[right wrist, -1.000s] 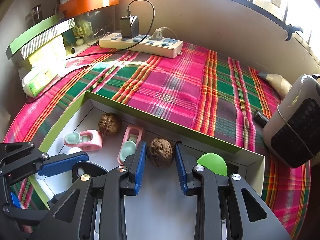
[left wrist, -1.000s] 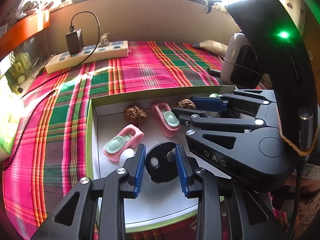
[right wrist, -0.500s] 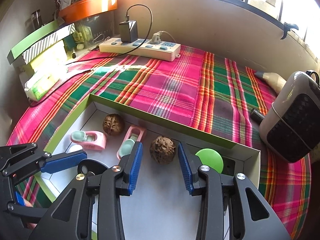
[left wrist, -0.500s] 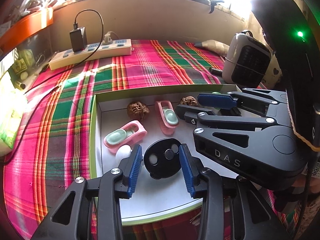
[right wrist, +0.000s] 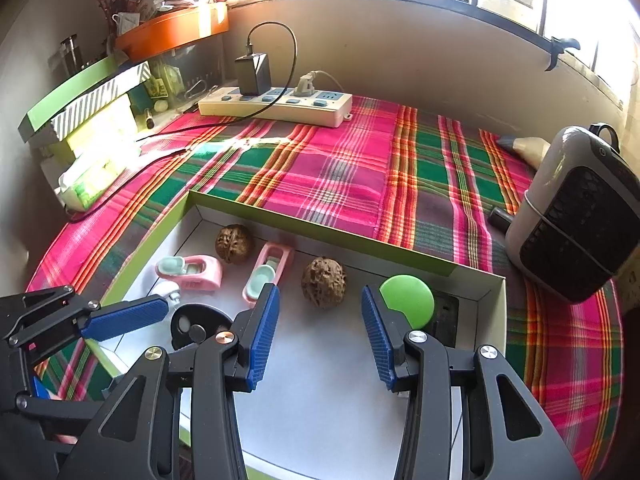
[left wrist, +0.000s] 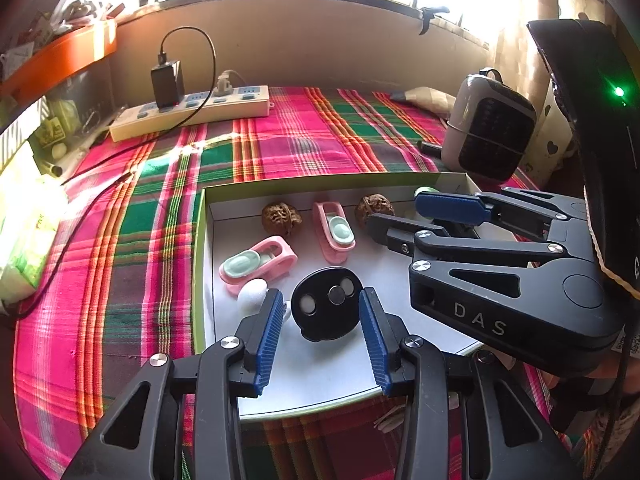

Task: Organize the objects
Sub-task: 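Open the right tool to drop the walnut while the left tool lowers and releases the black disc, then withdraw both tools from the tray toward the white cable and white cup, then close the left tool on the white USB cable while the right tool grasps the white cup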

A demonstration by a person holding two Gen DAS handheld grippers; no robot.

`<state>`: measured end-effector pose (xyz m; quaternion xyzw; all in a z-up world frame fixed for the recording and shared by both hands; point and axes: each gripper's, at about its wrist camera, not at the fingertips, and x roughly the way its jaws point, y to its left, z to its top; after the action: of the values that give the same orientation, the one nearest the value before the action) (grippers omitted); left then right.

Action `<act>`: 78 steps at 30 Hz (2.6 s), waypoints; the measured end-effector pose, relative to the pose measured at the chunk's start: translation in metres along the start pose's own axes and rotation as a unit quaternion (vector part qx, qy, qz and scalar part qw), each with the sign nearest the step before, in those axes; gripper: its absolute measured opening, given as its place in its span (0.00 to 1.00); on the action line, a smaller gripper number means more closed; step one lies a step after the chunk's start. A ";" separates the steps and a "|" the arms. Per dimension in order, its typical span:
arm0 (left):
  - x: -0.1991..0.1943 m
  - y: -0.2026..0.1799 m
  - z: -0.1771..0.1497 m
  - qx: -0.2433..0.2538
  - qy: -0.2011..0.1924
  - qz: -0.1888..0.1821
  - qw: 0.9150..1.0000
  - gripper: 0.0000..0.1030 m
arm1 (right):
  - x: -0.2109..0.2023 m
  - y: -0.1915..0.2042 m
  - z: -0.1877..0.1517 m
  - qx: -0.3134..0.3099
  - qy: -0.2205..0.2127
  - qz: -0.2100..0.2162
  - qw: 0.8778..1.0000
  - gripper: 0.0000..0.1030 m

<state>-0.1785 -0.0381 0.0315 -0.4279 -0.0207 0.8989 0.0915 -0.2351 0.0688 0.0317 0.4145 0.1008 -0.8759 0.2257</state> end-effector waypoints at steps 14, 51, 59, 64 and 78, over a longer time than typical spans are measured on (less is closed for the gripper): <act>-0.025 -0.004 -0.010 -0.003 -0.019 0.004 1.000 0.37 | -0.042 -0.005 -0.018 0.038 -0.034 0.002 0.999 0.43; -0.011 -0.039 -0.049 0.145 0.032 -0.141 0.979 0.39 | -0.095 -0.041 -0.132 0.184 -0.027 -0.065 0.980 0.48; -0.010 -0.044 -0.054 0.162 0.030 -0.147 0.975 0.39 | -0.096 -0.037 -0.133 0.188 -0.028 -0.063 0.980 0.48; -0.013 -0.047 -0.058 0.156 0.025 -0.141 0.977 0.37 | -0.091 -0.035 -0.128 0.175 -0.024 -0.059 0.983 0.48; -0.008 -0.056 -0.056 0.160 0.015 -0.091 0.983 0.17 | -0.076 -0.025 -0.117 0.134 -0.016 -0.029 0.990 0.48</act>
<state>-0.1221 0.0135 0.0092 -0.4176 0.0860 0.8720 0.2406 -0.1252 0.1573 0.0159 0.4235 -0.0090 -0.8943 0.1439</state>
